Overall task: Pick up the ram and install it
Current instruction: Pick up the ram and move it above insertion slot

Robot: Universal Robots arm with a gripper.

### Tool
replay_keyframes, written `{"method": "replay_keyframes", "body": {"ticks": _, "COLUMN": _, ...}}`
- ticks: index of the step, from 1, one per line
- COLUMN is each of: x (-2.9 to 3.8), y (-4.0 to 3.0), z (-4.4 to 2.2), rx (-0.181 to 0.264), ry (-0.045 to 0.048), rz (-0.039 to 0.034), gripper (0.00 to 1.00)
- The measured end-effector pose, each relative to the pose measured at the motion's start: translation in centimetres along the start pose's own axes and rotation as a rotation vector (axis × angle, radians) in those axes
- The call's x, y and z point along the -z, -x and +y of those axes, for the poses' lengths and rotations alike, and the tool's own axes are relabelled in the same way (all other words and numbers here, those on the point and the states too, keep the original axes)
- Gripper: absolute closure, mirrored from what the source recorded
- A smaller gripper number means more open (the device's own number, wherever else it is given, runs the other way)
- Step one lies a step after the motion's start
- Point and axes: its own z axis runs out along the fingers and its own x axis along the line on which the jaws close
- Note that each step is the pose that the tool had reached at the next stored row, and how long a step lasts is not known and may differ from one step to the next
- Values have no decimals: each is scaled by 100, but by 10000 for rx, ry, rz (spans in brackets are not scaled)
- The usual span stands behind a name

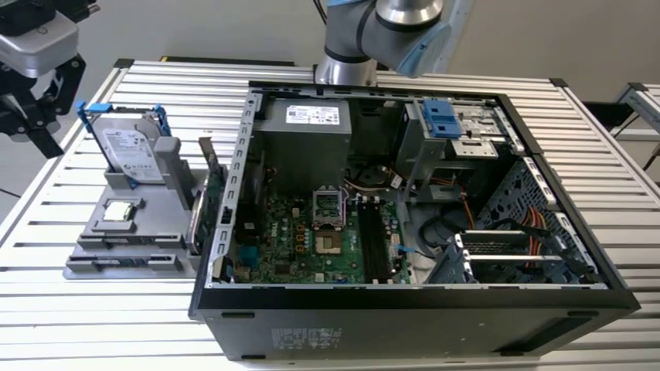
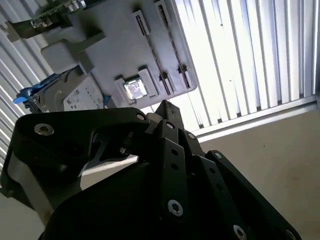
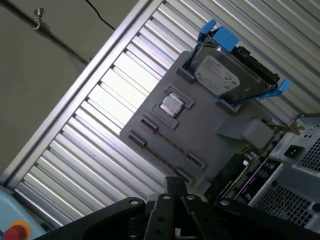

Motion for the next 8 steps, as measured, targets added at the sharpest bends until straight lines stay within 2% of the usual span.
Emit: {"method": "replay_keyframes", "body": {"ticks": 8, "x": 1, "y": 0, "z": 0, "rx": 1237, "ry": 24, "rz": 63, "gripper": 100}}
